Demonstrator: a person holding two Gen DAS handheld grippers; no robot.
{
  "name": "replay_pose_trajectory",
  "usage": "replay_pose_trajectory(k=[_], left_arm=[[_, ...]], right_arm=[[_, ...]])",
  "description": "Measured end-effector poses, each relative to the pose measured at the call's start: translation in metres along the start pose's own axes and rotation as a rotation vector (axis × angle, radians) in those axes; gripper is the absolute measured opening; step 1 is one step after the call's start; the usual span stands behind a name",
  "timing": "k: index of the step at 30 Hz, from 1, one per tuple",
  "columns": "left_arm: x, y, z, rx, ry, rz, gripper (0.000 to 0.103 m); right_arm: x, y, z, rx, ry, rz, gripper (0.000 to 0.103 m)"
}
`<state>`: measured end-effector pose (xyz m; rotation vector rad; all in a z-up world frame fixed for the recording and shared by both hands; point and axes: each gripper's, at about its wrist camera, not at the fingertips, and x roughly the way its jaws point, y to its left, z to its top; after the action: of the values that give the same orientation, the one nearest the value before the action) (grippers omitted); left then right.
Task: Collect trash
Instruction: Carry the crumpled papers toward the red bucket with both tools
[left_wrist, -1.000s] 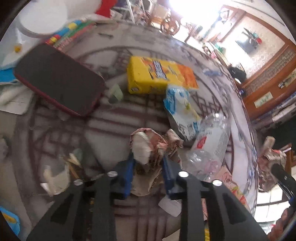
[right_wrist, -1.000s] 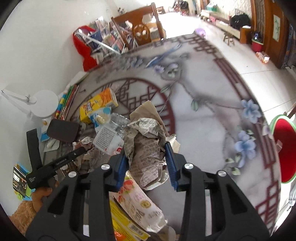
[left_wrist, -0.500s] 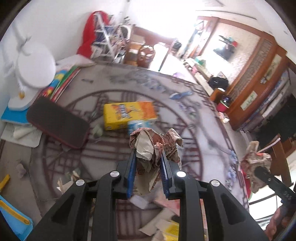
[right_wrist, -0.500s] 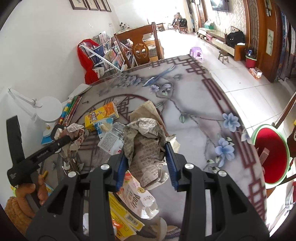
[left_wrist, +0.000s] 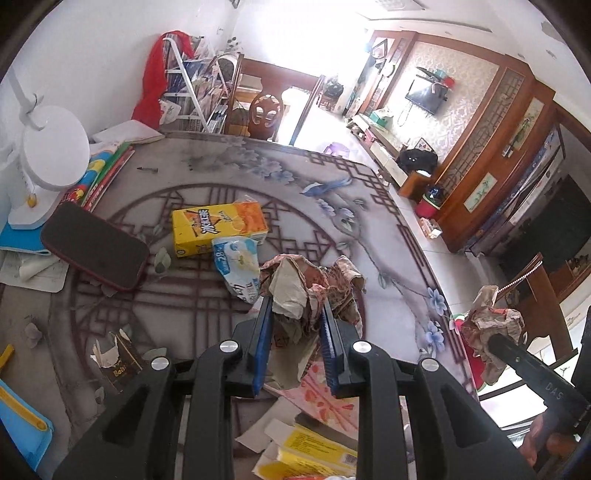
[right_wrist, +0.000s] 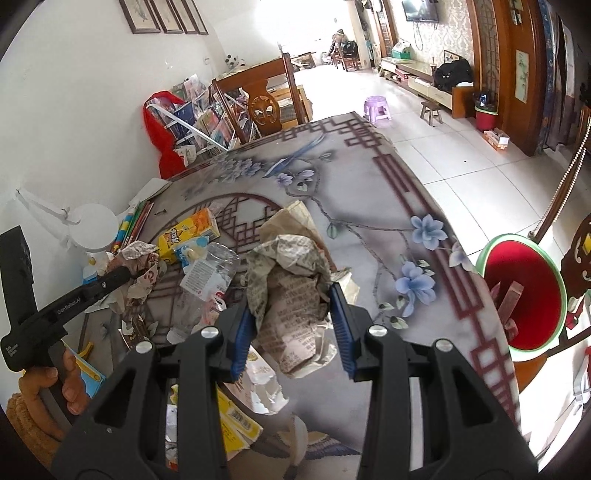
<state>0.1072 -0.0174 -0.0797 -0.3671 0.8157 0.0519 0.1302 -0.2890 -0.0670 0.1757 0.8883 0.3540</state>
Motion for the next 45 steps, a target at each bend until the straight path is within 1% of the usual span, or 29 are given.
replay_pose_trajectory(k=[9, 19, 29, 39, 45], left_arm=[[0.002, -0.039, -0.001, 0.036, -0.012, -0.001, 0.022], [0.011, -0.098, -0.005, 0.079, -0.018, -0.008, 0.022], [0.032, -0.157, -0.010, 0.107, 0.002, -0.020, 0.022], [0.048, -0.221, -0.015, 0.161, 0.034, -0.077, 0.022], [0.069, -0.259, -0.023, 0.201, 0.095, -0.139, 0.022]], right_arm=[[-0.015, -0.031, 0.000, 0.012, -0.018, -0.013, 0.038], [-0.026, -0.087, 0.012, 0.036, -0.036, -0.023, 0.038], [-0.030, -0.139, 0.023, 0.062, -0.038, -0.020, 0.038], [-0.040, -0.188, 0.029, 0.110, -0.059, -0.049, 0.038], [-0.047, -0.219, 0.026, 0.154, -0.064, -0.082, 0.038]])
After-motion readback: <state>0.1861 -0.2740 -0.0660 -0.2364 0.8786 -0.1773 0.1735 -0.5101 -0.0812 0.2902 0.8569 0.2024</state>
